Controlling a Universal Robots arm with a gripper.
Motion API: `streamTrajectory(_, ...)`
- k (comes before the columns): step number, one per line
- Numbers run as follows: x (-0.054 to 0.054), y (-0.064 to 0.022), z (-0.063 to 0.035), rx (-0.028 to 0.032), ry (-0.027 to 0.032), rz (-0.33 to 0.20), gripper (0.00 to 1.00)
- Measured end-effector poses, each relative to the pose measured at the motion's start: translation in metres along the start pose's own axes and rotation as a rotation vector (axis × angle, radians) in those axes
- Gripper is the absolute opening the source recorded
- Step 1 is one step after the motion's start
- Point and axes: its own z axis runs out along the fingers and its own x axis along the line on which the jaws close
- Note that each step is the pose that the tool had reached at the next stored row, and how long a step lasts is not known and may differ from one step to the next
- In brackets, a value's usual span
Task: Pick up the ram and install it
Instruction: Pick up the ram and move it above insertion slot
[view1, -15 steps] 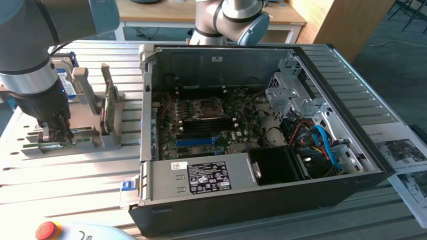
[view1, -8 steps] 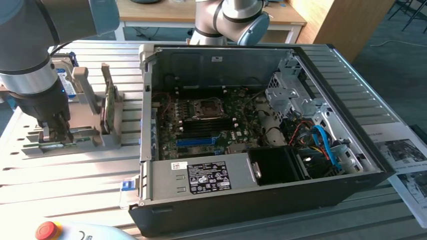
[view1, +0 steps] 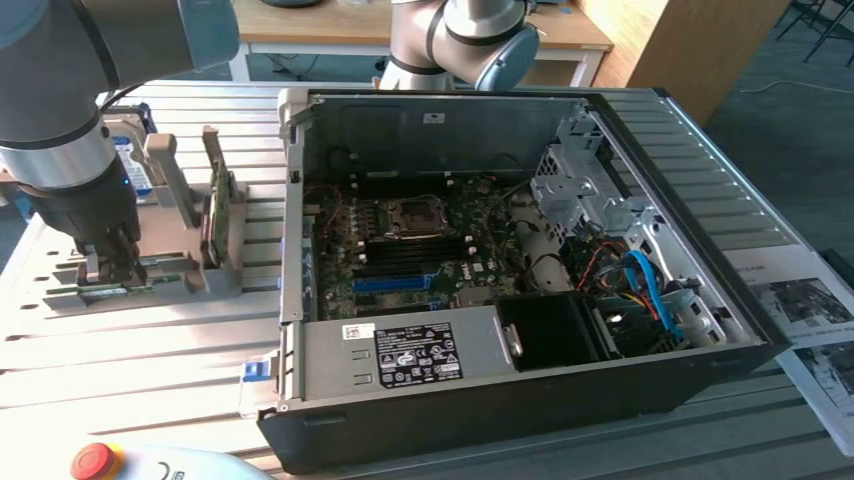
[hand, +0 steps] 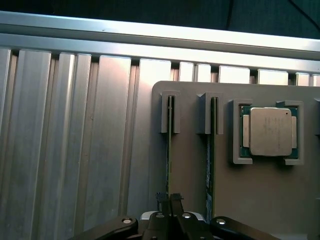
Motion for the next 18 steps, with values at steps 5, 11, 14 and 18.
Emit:
streamTrajectory(5,0.000,0.0000,0.0000,0.0001,0.0000,0.000,0.12)
streamTrajectory(11,0.000,0.0001,-0.0014,0.0001,0.0000,0.000,0.12)
streamTrajectory(14,0.000,0.0003,-0.0049,0.0002,0.0000,0.000,0.12)
streamTrajectory(18,0.000,0.0006,-0.0110,0.0000,0.0000,0.000,0.12)
